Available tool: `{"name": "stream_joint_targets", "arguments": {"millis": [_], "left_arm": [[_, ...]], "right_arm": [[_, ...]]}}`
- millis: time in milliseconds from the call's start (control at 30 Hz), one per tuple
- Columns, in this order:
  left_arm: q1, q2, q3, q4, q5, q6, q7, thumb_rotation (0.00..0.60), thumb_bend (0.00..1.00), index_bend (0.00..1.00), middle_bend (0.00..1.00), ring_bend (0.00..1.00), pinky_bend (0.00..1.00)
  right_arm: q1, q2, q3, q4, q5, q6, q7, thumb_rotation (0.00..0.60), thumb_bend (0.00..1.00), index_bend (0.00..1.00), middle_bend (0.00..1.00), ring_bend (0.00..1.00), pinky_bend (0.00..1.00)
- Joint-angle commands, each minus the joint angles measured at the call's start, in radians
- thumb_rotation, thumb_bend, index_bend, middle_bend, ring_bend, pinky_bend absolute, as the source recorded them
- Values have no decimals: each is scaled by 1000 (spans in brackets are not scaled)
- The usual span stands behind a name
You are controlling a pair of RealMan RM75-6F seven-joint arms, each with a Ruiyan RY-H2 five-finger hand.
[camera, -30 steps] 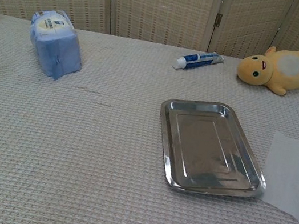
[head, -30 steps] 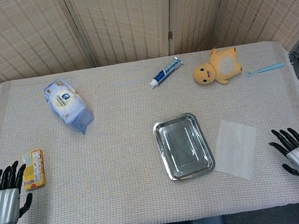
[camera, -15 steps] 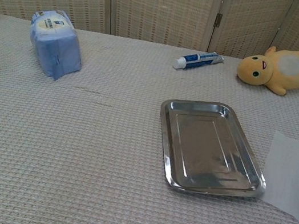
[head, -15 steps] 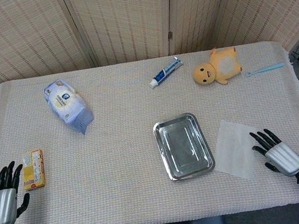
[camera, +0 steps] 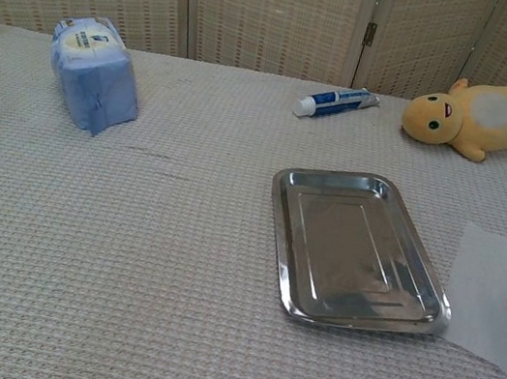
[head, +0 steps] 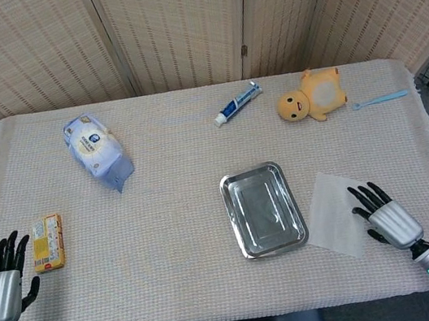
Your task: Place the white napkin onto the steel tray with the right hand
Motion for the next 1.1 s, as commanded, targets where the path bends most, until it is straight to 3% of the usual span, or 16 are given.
{"name": "stream_joint_targets", "arguments": {"millis": [33,233,467,700,1100], "left_arm": [[0,0,0,1,-1,1,2,600,447,0,0,0,0],[1,-2,-1,3,-3,3,5,600,446,0,0,0,0],[1,-2,-2,4,-5,3,6,600,446,0,0,0,0],[1,0,-1,4,-4,4,1,600,446,0,0,0,0],[-1,0,0,6,-6,-1,3,600,445,0,0,0,0]], "right_arm": [[1,-4,-3,9,1,1,-11,600,328,360,6,0,0],[2,-15,-10,24,3,2,-34,600,347,360,6,0,0],[7,-25,-15,31,5,7,-55,600,448,359,6,0,0],[9,-15,-27,29,0,15,-52,600,453,353,0,0,0],[2,3,-45,30,-6,1,-99,600,453,188,0,0,0]]}}
